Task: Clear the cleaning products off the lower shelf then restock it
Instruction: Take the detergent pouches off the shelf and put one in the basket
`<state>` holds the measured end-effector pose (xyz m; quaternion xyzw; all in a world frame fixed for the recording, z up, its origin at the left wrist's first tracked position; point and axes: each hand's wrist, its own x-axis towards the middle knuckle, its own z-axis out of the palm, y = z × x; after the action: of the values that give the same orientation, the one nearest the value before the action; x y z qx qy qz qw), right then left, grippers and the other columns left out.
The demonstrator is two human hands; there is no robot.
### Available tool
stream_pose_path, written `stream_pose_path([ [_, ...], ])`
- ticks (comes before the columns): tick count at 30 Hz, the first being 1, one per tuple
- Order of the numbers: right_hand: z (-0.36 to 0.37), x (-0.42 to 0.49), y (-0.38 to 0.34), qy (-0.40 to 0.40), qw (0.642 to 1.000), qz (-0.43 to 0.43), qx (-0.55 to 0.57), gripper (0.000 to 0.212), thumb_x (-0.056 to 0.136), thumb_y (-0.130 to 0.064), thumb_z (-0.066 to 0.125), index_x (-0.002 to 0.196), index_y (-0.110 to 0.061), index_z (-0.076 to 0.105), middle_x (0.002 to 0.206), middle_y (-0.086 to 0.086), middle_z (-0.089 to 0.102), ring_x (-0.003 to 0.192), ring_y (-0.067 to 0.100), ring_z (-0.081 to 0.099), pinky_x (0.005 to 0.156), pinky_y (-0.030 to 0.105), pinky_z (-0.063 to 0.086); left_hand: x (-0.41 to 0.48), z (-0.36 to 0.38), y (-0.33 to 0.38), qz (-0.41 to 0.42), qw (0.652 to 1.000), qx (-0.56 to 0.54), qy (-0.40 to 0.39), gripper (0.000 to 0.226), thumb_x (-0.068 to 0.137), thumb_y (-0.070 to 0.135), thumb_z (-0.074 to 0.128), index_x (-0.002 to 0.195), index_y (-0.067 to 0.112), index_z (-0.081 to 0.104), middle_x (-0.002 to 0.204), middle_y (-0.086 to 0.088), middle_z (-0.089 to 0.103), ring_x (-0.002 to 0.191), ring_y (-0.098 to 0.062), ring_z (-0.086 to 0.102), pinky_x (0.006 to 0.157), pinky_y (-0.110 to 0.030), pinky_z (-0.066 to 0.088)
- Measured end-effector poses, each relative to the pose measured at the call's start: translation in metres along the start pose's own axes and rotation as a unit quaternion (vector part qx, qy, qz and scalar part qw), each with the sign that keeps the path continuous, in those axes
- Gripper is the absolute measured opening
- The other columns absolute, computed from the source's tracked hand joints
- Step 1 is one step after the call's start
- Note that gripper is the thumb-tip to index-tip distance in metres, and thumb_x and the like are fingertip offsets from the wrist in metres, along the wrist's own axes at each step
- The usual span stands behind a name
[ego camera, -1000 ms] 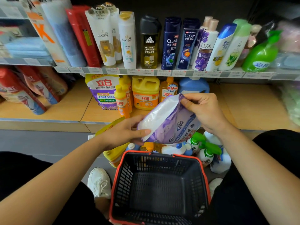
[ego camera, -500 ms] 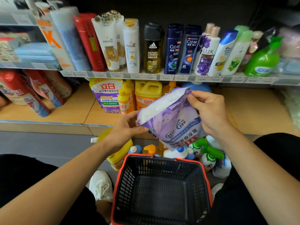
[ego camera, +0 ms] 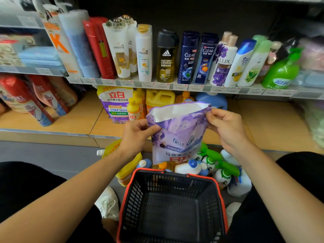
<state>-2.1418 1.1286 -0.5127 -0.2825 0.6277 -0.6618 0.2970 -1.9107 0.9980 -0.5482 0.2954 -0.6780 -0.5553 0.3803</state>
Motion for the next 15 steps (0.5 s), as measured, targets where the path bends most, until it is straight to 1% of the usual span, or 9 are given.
stream_pose_path([
  [1,-0.001,0.0,0.003,0.003,1.0,0.01,-0.011,0.02,0.096,0.002,0.06,0.113,0.0,0.07,0.083,-0.002,0.076,0.077,0.01,0.068,0.081,0.027,0.059,0.002,0.0,0.004,0.021,0.999,0.025,0.006,0.022,0.087,0.01,0.075,0.07,-0.002,0.067,0.068,-0.026,0.062,0.068,-0.019,0.05,0.062,-0.041,0.045],
  [3,-0.004,-0.001,0.004,0.031,0.999,0.009,-0.042,0.023,0.095,0.003,0.06,0.112,-0.006,0.073,0.09,0.0,0.075,0.084,0.015,0.068,0.087,0.032,0.056,0.005,0.0,0.012,0.059,0.996,0.071,0.003,0.031,0.086,0.018,0.077,0.068,-0.004,0.064,0.063,-0.025,0.06,0.062,-0.018,0.048,0.055,-0.044,0.043],
  [5,-0.003,-0.007,0.0,0.067,0.992,-0.066,-0.085,0.024,0.092,-0.001,0.064,0.101,-0.02,0.077,0.095,-0.002,0.076,0.091,0.013,0.07,0.087,0.029,0.055,0.006,0.001,0.023,0.097,0.987,0.126,-0.008,0.024,0.086,0.02,0.079,0.07,0.003,0.071,0.065,-0.017,0.066,0.059,-0.016,0.054,0.056,-0.042,0.045],
  [6,0.001,-0.011,-0.004,0.06,0.985,-0.12,-0.11,0.022,0.09,-0.007,0.067,0.099,-0.024,0.077,0.097,-0.004,0.076,0.093,0.01,0.07,0.086,0.025,0.054,0.006,0.002,0.028,0.112,0.982,0.151,-0.011,0.018,0.086,0.02,0.079,0.072,0.01,0.075,0.066,-0.01,0.069,0.06,-0.014,0.059,0.056,-0.039,0.047],
  [7,0.007,-0.017,-0.005,0.028,0.975,-0.169,-0.143,0.019,0.087,-0.014,0.069,0.1,-0.026,0.077,0.098,-0.006,0.075,0.093,0.006,0.069,0.084,0.019,0.052,0.006,0.003,0.032,0.12,0.978,0.168,-0.015,0.012,0.086,0.02,0.079,0.075,0.016,0.076,0.068,-0.004,0.07,0.062,-0.013,0.063,0.056,-0.036,0.048],
  [9,0.024,-0.031,-0.001,-0.063,0.951,-0.216,-0.213,0.025,0.082,-0.029,0.074,0.106,-0.021,0.077,0.1,-0.009,0.074,0.092,0.0,0.068,0.081,0.013,0.049,0.007,0.002,0.036,0.131,0.971,0.199,-0.029,0.013,0.086,0.021,0.079,0.074,0.02,0.075,0.065,0.003,0.069,0.06,-0.013,0.062,0.054,-0.034,0.047],
  [10,0.033,-0.036,0.004,-0.092,0.941,-0.223,-0.239,0.031,0.079,-0.032,0.079,0.107,-0.018,0.076,0.098,-0.01,0.072,0.09,-0.001,0.066,0.079,0.012,0.049,0.007,0.001,0.036,0.139,0.966,0.217,-0.037,0.023,0.087,0.022,0.079,0.066,0.016,0.071,0.06,0.003,0.066,0.056,-0.015,0.059,0.052,-0.034,0.045],
  [12,0.047,-0.039,0.012,-0.094,0.927,-0.239,-0.272,0.033,0.076,-0.026,0.086,0.105,-0.015,0.075,0.092,-0.01,0.068,0.083,0.003,0.063,0.076,0.018,0.05,0.007,0.0,0.035,0.151,0.959,0.235,-0.055,0.038,0.086,0.026,0.079,0.056,0.008,0.064,0.05,0.002,0.058,0.048,-0.013,0.051,0.049,-0.032,0.039],
  [15,0.054,-0.035,0.013,-0.059,0.913,-0.281,-0.289,0.028,0.078,-0.02,0.085,0.102,-0.01,0.076,0.09,-0.005,0.068,0.082,0.014,0.064,0.076,0.029,0.052,0.005,0.001,0.034,0.142,0.965,0.214,-0.056,0.047,0.086,0.028,0.079,0.047,0.018,0.055,0.042,0.008,0.048,0.044,-0.004,0.036,0.046,-0.021,0.027],
])
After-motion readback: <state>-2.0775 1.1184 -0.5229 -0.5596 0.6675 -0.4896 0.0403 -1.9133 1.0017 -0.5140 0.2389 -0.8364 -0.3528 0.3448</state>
